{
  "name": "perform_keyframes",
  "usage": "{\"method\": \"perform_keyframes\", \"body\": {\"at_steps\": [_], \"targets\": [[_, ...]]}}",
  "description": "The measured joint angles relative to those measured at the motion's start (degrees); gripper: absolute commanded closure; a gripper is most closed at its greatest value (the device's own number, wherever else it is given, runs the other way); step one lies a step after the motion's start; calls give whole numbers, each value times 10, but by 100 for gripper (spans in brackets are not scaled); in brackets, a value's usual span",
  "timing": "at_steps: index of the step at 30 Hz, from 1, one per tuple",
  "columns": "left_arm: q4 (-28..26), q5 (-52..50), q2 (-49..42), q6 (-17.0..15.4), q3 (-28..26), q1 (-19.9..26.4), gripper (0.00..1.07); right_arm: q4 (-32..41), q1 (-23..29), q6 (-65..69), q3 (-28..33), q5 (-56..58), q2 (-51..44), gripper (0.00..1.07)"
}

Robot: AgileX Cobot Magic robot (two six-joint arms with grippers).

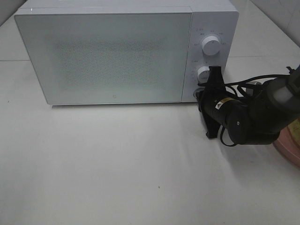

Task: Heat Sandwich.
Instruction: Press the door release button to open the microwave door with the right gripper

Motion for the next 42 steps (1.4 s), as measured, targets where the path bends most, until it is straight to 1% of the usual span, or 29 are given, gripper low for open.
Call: {"method": "perform_keyframes", "body": {"at_steps": [16, 25, 30, 42], "targets": [[0, 0, 0, 0, 0, 0, 10, 0, 1, 10, 1, -22, 1, 107], [0, 0, 0, 0, 0, 0, 10, 27, 6, -6, -23, -16, 7, 107], [0, 0, 0, 0, 0, 0, 10, 34, 5, -18, -41, 11, 13, 107], [0, 0, 0, 0, 0, 0, 10, 34, 5, -19, -43, 14, 13, 107]]}}
